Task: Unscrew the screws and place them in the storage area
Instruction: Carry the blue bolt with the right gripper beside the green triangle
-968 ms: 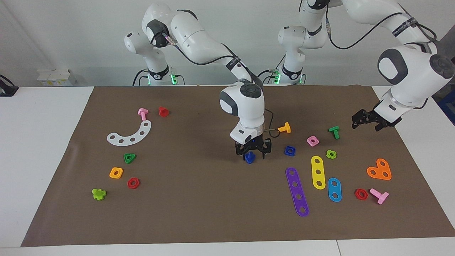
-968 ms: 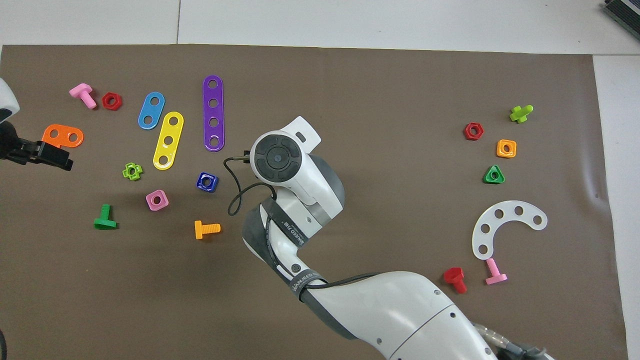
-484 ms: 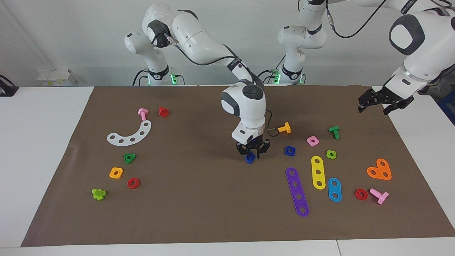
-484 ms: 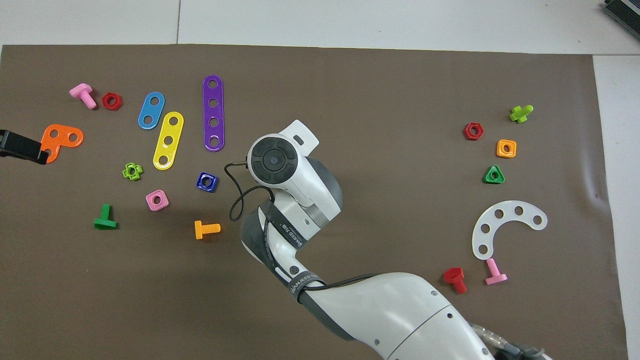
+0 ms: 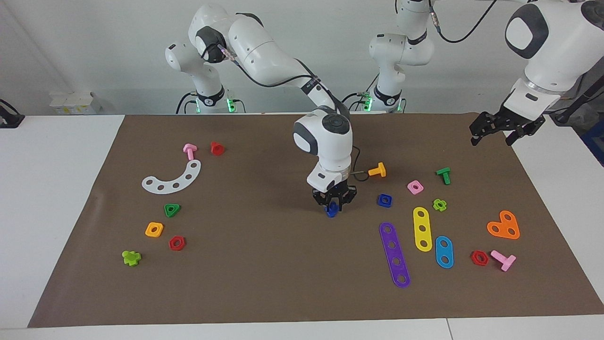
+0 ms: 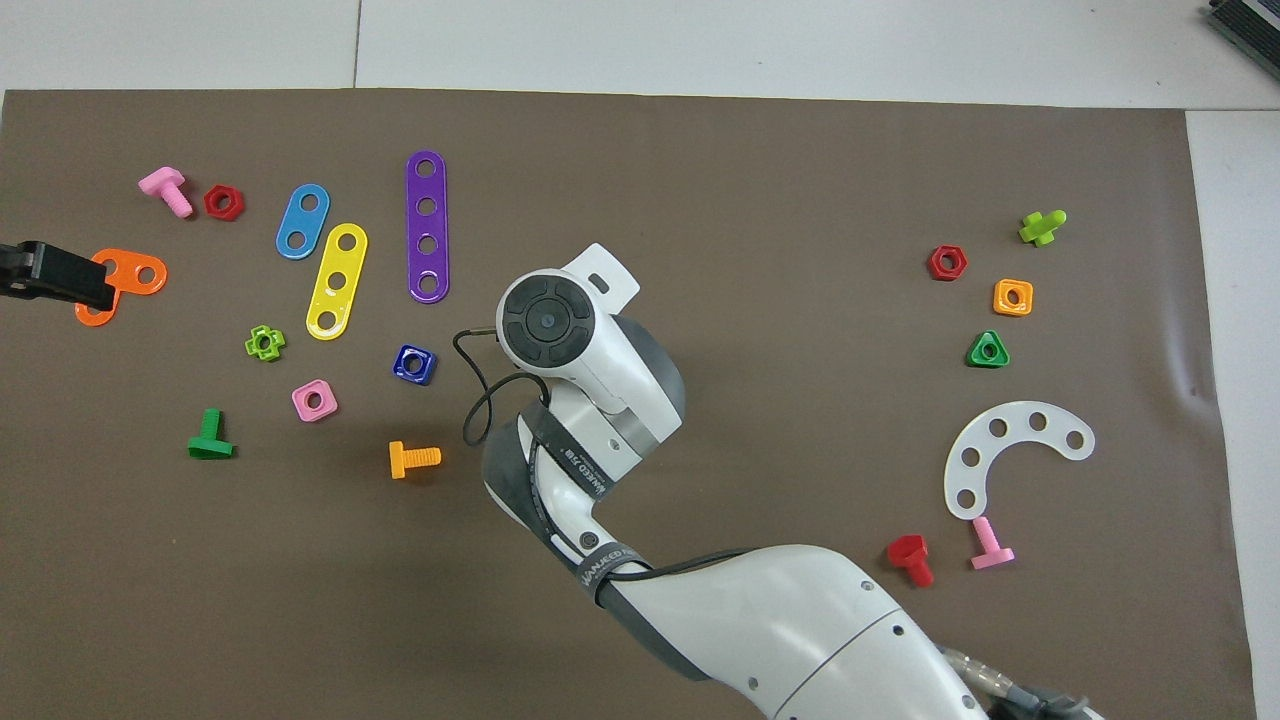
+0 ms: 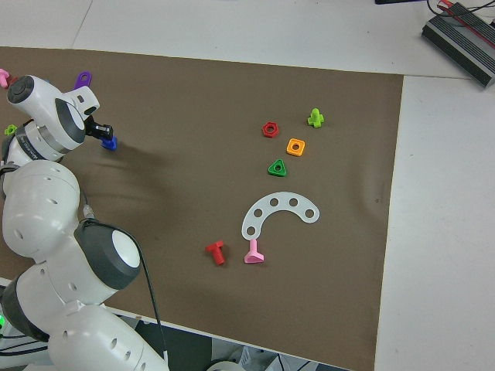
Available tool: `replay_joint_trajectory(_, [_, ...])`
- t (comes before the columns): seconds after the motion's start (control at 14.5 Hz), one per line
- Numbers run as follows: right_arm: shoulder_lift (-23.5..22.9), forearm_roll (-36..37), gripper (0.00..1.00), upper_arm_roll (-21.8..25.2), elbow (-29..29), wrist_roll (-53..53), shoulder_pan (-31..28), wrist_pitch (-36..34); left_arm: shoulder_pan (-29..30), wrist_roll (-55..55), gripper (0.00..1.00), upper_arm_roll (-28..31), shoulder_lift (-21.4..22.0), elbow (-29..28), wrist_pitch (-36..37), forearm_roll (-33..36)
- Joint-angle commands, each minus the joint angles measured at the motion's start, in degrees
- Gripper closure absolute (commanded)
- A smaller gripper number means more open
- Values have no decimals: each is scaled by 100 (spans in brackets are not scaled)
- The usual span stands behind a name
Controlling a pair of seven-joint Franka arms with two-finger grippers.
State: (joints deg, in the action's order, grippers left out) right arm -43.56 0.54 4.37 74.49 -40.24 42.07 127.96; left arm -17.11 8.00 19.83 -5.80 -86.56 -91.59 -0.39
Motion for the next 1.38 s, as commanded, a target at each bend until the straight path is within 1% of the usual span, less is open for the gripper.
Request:
replay_joint_trajectory(0.0, [84,43,61,3,180,174,-5,-61,-56,-158,0,13,52,-19,-166,153])
replay_joint_trajectory(0.07, [93,43,68,3,180,174,-5,-61,-56,-185,0,12,44,-19,-184,136])
replay_joint_trajectory(0.14, [93,52,100,3,171,183,-5,-61,-73,-255,0,12,43,-19,-184,127])
replay_joint_trajectory(0.35, [102,43,100,11,101,130,21,-70,-56,-299,0,-57,43,42,-105,109])
replay_joint_trajectory(0.41, [119,43,100,38,101,130,4,-96,40,-299,0,-162,52,60,-114,92])
replay_joint_trajectory(0.48, [215,52,100,90,92,148,-84,-296,310,-299,0,-381,61,52,-175,83])
replay_joint_trajectory(0.62, [662,218,100,291,205,209,-276,-622,969,-299,0,-1083,105,25,-184,109])
replay_joint_trajectory(0.69, [995,219,100,301,415,314,-478,-719,1242,-299,0,-1391,105,-1,-184,101])
replay_joint_trajectory(0.83, [1803,219,100,302,1247,979,-1039,-720,1691,-299,0,-1928,184,-132,-193,101])
replay_joint_trajectory(0.9, [2216,219,100,301,1809,1331,-1312,-633,1797,-308,0,-2069,219,-159,-158,109])
replay_joint_trajectory(1.04, [2867,219,100,301,2803,1946,-1866,-301,1894,-317,0,-2193,228,-186,-70,118])
replay_joint_trajectory(1.18, [3151,210,100,301,3586,2475,-2306,182,1913,-334,0,-2229,350,-457,-113,144])
replay_joint_trajectory(1.31, [3388,175,100,293,4465,3124,-2868,990,1930,-431,0,-2229,474,-721,-149,153])
